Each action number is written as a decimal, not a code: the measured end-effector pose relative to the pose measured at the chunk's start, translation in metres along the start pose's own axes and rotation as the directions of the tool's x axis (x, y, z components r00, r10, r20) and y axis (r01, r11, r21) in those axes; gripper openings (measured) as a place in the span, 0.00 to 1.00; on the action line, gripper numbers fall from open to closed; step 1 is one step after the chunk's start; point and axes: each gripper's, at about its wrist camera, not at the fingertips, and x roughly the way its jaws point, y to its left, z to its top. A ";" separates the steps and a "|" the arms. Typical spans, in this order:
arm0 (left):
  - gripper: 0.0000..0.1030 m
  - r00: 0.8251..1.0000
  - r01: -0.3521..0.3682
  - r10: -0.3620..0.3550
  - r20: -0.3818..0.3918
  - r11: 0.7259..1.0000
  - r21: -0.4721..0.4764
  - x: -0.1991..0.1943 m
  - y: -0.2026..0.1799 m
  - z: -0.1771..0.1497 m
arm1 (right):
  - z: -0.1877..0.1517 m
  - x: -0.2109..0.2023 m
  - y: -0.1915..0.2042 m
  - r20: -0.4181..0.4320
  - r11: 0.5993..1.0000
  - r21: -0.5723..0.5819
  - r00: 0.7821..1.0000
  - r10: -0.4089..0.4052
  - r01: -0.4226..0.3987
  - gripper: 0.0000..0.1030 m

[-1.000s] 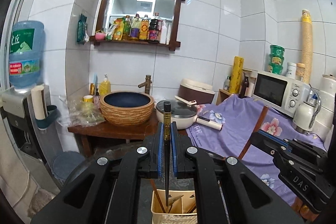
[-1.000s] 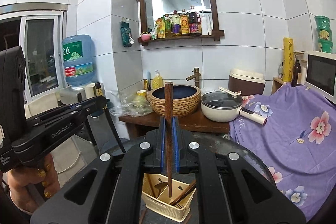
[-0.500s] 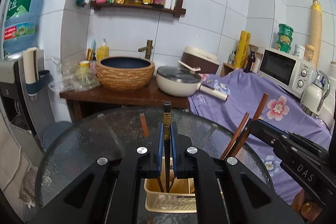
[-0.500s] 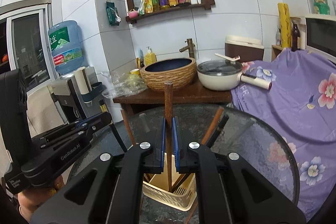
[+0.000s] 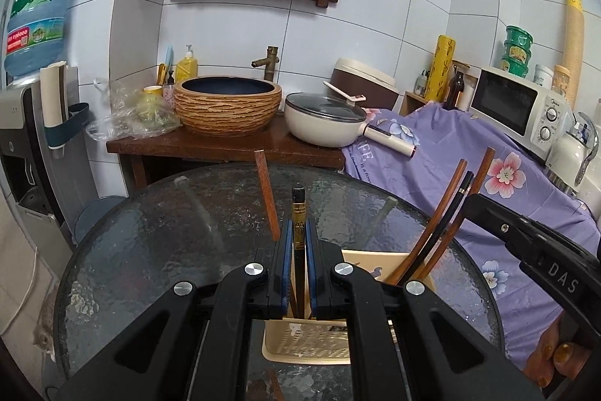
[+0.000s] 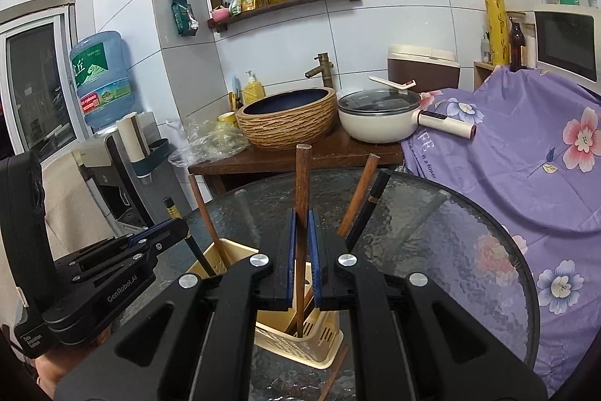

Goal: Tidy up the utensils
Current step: 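Lower the chopsticks into the cream holder and open both tools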

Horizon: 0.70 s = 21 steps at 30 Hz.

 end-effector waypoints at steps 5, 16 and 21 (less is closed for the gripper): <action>0.36 1.000 -0.009 0.009 0.004 1.000 0.004 -0.005 0.001 -0.002 | -0.004 -0.001 -0.005 -0.005 1.000 0.017 1.000 -0.011 0.011 0.25; 0.82 0.999 -0.027 0.026 0.024 0.999 0.023 -0.042 0.015 -0.038 | -0.039 -0.035 -0.011 0.010 1.000 0.002 0.999 -0.030 0.030 0.62; 0.86 0.996 -0.055 0.059 -0.072 0.997 0.048 -0.037 0.026 -0.074 | -0.080 -0.033 -0.015 -0.092 1.000 -0.023 0.995 -0.022 0.020 0.62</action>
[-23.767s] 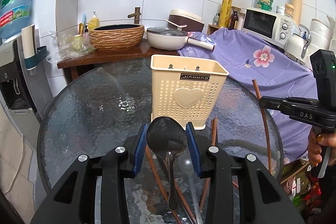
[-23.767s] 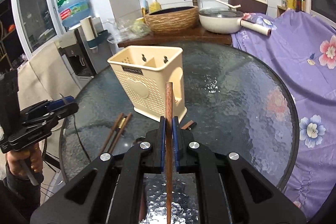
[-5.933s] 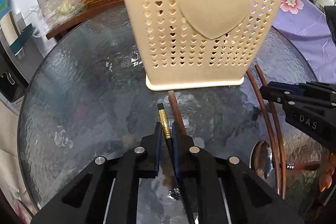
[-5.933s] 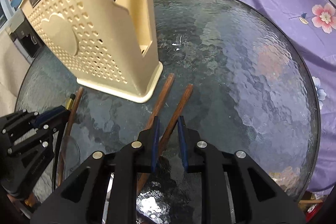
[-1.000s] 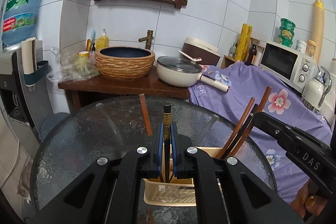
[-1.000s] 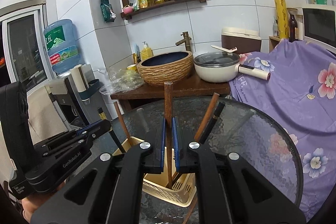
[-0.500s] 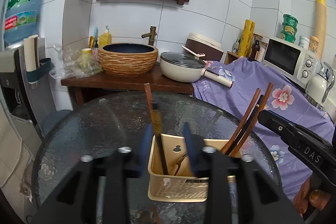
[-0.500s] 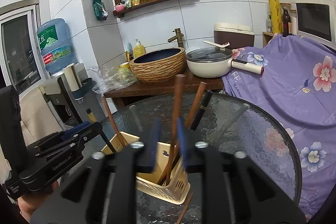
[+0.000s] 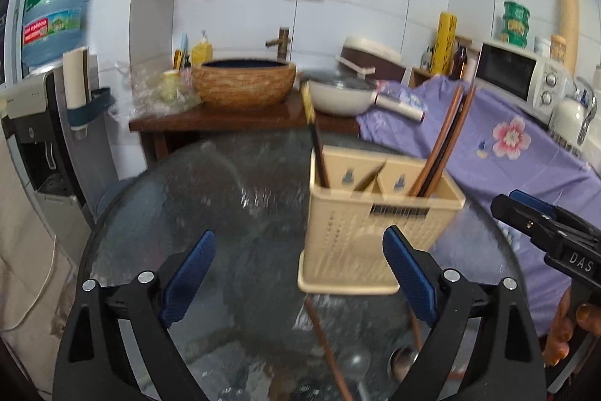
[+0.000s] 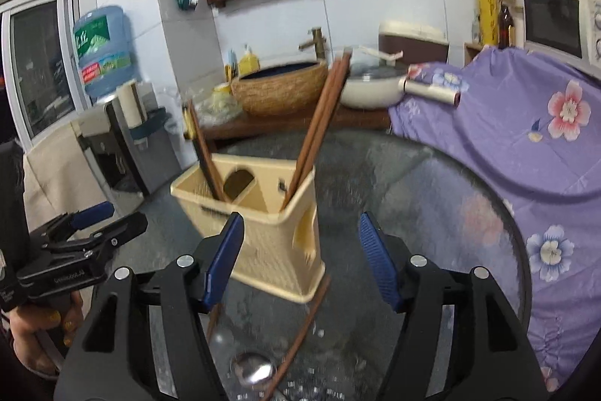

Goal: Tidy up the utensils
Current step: 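Lower the chopsticks into the cream holder and open both tools, then move both tools back to the remaining brown chopsticks on the table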

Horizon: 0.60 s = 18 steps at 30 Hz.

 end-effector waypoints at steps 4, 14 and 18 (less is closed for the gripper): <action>0.86 0.994 -0.013 0.012 -0.112 1.000 -0.009 0.021 0.010 -0.030 | -0.034 0.018 0.002 -0.112 1.000 -0.017 0.994 -0.002 0.000 0.62; 0.79 0.967 -0.009 0.002 -0.254 1.000 -0.027 0.053 0.022 -0.072 | -0.081 0.059 0.005 -0.308 1.000 -0.008 0.951 -0.021 0.020 0.58; 0.73 0.961 0.005 -0.009 -0.277 1.000 -0.015 0.060 0.019 -0.078 | -0.088 0.071 0.004 -0.346 0.999 0.010 0.938 -0.028 0.034 0.48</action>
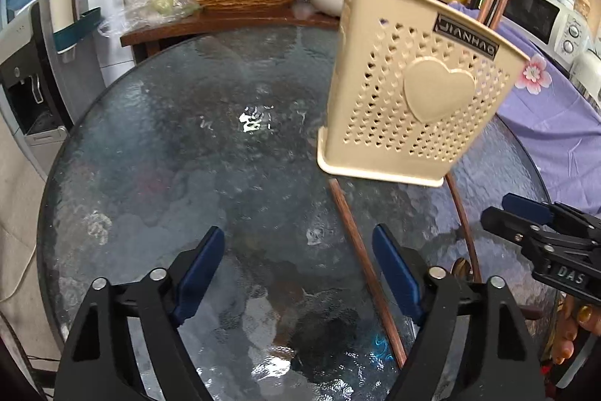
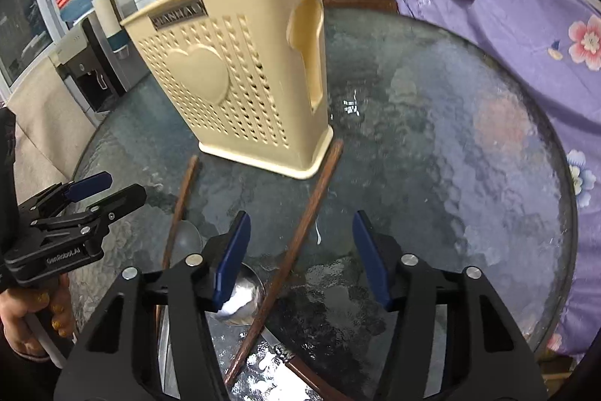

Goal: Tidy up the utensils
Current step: 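Move both tools back to the remaining brown chopsticks on the table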

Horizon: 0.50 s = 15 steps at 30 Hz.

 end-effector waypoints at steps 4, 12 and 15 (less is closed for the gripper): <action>0.68 1.000 0.021 -0.020 -0.022 1.000 0.005 0.006 -0.007 0.000 | 0.001 0.013 0.000 -0.031 1.000 0.020 0.999 -0.013 0.013 0.42; 0.59 0.998 0.033 -0.031 -0.055 0.999 0.024 0.021 -0.023 0.004 | 0.005 0.028 0.001 -0.057 0.997 0.040 0.996 -0.065 0.067 0.41; 0.56 0.997 0.022 -0.019 -0.068 0.999 0.039 0.028 -0.029 0.005 | 0.004 0.032 0.002 -0.063 0.996 0.039 0.995 -0.079 0.081 0.39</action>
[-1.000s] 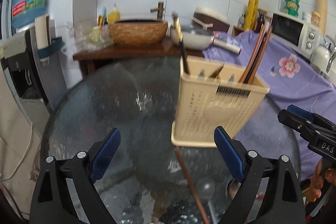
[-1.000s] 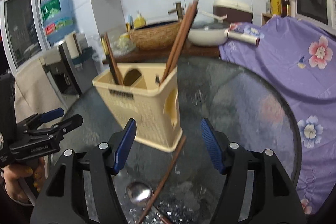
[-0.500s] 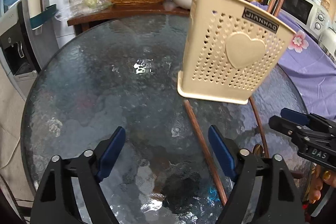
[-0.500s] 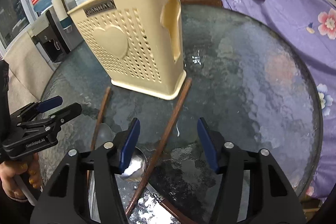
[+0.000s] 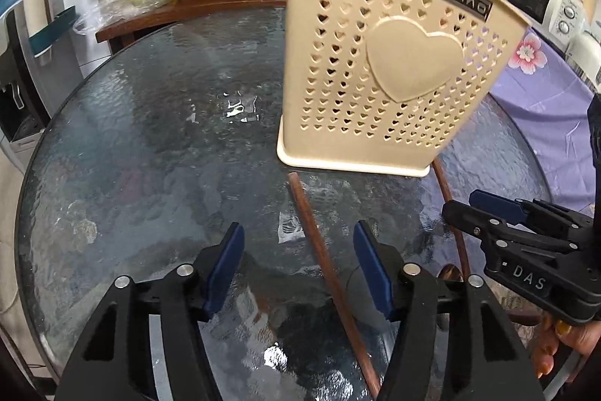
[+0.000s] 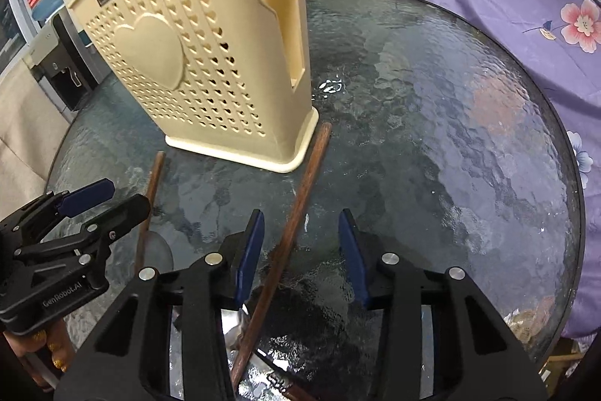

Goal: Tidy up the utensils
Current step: 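Move both tools back to the remaining brown chopsticks on the table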

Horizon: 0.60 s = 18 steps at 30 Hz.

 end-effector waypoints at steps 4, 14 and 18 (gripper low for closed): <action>0.51 1.000 -0.013 0.012 -0.019 1.000 -0.008 0.008 -0.001 0.001 | 0.000 0.004 0.004 0.001 1.000 -0.010 1.000 -0.017 0.017 0.36; 0.41 0.998 -0.052 0.053 -0.021 0.999 0.010 0.013 -0.006 0.007 | 0.009 0.011 0.009 0.009 0.998 -0.017 0.999 -0.053 0.053 0.27; 0.39 0.998 -0.060 0.060 -0.025 0.998 0.012 0.016 -0.009 0.011 | 0.017 0.016 0.008 0.007 0.998 -0.012 0.998 -0.063 0.063 0.26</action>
